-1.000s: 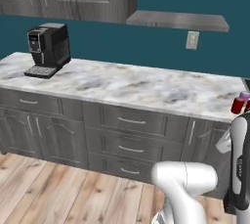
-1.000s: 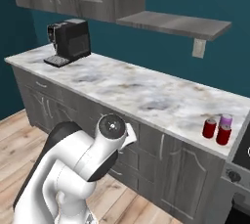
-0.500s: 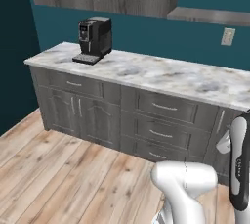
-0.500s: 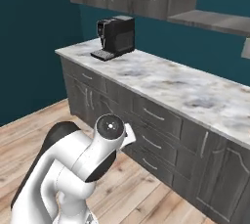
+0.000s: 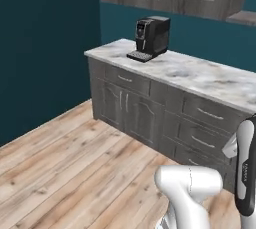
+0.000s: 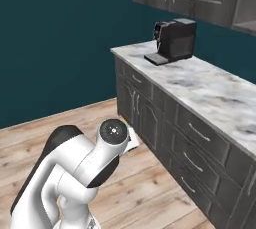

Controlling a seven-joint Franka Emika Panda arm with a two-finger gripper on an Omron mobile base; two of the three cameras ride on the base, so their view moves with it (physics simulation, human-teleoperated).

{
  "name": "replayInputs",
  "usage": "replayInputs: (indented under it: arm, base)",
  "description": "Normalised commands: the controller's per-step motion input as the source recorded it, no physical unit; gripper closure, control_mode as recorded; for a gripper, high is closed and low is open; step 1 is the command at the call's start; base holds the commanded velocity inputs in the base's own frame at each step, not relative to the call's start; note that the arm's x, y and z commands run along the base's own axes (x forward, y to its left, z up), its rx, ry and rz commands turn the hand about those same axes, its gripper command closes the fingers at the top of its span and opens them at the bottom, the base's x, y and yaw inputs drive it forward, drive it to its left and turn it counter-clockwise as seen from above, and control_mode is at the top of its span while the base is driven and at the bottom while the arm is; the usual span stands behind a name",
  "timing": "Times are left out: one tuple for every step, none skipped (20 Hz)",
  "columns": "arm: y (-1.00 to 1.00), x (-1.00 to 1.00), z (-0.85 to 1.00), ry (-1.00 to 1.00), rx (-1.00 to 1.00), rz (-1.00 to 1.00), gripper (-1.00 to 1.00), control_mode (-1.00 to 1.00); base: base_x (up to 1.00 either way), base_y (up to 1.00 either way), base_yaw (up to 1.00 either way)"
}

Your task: Four empty soda cans are scattered around the kitchen. Gather all the cans and cluster them next to the stove for recycling.

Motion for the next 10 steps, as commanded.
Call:
replayInputs:
  arm:
    - [0.00, 0.00, 0.00, 0.00, 0.00, 0.00, -1.00, 1.00]
    - [0.00, 0.00, 0.00, 0.00, 0.00, 0.00, -1.00, 1.00]
    - [0.00, 0.00, 0.00, 0.00, 0.00, 0.00, -1.00, 1.00]
    - [0.00, 0.00, 0.00, 0.00, 0.00, 0.00, -1.00, 1.00]
    - [0.00, 0.00, 0.00, 0.00, 0.00, 0.00, -1.00, 1.00]
    - [0.00, 0.00, 0.00, 0.00, 0.00, 0.00, -1.00, 1.00]
    - [0.00, 0.00, 0.00, 0.00, 0.00, 0.00, -1.00, 1.00]
    - [0.00, 0.00, 0.00, 0.00, 0.00, 0.00, -1.00, 1.00]
    - [0.00, 0.00, 0.00, 0.00, 0.00, 0.00, -1.00, 1.00]
    - [0.00, 0.00, 0.00, 0.00, 0.00, 0.00, -1.00, 1.00]
  base:
    - [-0.09, 0.00, 0.50]
    - [-0.09, 0.00, 0.50]
    - [-0.09, 0.00, 0.50]
    - [-0.09, 0.00, 0.50]
    - [-0.09, 0.00, 0.50]
    - [-0.08, 0.00, 0.50]
    - [-0.08, 0.00, 0.50]
    - [-0.07, 0.00, 0.50]
    - [-0.06, 0.00, 0.50]
    - [-0.06, 0.00, 0.50]
